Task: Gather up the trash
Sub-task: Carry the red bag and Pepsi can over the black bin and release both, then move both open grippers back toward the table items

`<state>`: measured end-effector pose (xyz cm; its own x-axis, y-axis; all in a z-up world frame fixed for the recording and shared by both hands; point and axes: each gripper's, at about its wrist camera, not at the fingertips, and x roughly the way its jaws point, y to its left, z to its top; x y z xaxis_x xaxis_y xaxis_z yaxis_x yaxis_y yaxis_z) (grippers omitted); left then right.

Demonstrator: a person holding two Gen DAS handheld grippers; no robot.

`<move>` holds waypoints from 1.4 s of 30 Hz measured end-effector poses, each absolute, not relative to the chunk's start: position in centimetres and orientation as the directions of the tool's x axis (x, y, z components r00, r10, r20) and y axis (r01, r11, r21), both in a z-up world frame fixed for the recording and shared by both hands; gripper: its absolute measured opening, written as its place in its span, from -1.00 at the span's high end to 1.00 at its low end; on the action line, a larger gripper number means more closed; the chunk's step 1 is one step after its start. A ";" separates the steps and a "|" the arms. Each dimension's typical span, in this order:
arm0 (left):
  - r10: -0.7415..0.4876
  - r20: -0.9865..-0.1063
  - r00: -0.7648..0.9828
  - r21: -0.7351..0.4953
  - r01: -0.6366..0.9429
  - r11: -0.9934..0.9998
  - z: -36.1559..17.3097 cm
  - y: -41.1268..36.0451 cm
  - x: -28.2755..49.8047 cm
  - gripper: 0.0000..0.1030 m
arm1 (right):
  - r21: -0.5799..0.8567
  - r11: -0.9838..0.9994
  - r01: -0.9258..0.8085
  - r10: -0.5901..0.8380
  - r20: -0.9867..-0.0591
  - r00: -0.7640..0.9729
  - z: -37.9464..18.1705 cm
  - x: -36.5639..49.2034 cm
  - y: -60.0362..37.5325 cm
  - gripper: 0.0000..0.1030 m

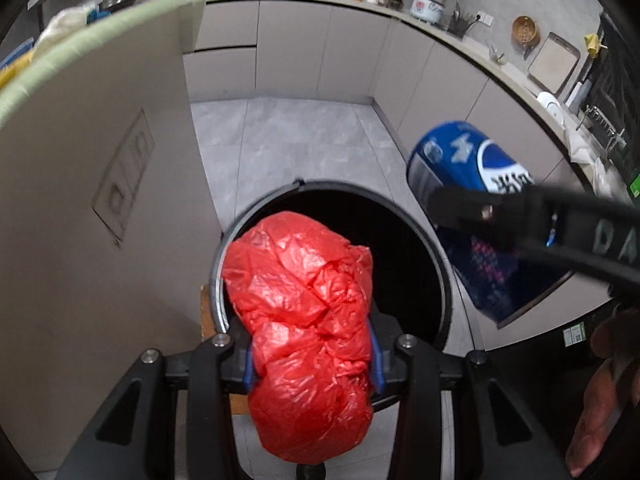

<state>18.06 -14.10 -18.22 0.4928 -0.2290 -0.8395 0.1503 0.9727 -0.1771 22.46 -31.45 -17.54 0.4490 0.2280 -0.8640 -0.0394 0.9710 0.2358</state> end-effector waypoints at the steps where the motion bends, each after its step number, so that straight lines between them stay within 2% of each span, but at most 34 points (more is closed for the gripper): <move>1: -0.237 -0.839 0.489 -0.188 0.150 0.971 -18.6 -14.2 18.2 0.13 | 0.246 0.969 -0.038 0.237 -0.867 0.438 -18.1 22.7 -31.4 -0.23; 3: -0.233 -0.853 0.467 -0.189 0.139 0.972 -19.8 -14.5 18.6 -0.27 | 0.301 0.952 -0.048 0.295 -0.869 0.397 -19.5 23.9 -31.2 -0.24; 4: -0.199 -0.868 0.456 -0.165 0.113 0.980 -20.3 -14.5 18.8 -0.71 | 0.309 0.950 -0.035 0.299 -0.876 0.377 -20.3 24.5 -31.3 -0.32; 5: -0.176 -0.871 0.458 -0.154 0.085 0.984 -20.6 -14.3 18.8 -0.77 | 0.293 0.956 0.006 0.270 -0.888 0.372 -20.8 25.1 -31.9 -0.43; 6: -0.183 -0.868 0.462 -0.166 0.078 0.983 -20.6 -14.1 18.6 -0.77 | 0.295 0.955 0.029 0.262 -0.884 0.388 -20.7 25.3 -32.5 -0.58; 7: -0.174 -0.866 0.468 -0.161 0.069 0.985 -20.4 -13.7 18.4 -0.77 | 0.300 0.953 0.047 0.256 -0.877 0.406 -20.3 25.4 -33.2 -0.61; 12: -0.140 -0.859 0.492 -0.126 0.063 0.990 -17.9 -12.9 17.8 -0.78 | 0.238 0.967 0.091 0.174 -0.878 0.446 -17.8 25.0 -35.0 -0.64; 20: -0.128 -0.815 0.565 -0.098 0.083 0.992 -12.0 -12.3 16.9 -0.80 | 0.149 0.988 0.042 0.106 -0.847 0.521 -12.3 22.8 -34.2 -0.67; 30: -0.109 -0.751 0.651 -0.107 0.043 0.993 -5.3 -7.7 15.0 -0.81 | 0.136 0.990 -0.039 0.134 -0.801 0.584 -6.7 21.0 -30.9 -0.67; 42: 0.028 -0.713 0.701 -0.087 -0.128 0.988 -3.5 1.0 12.3 -0.81 | 0.149 0.964 -0.221 0.256 -0.747 0.614 -2.3 19.6 -22.5 -0.67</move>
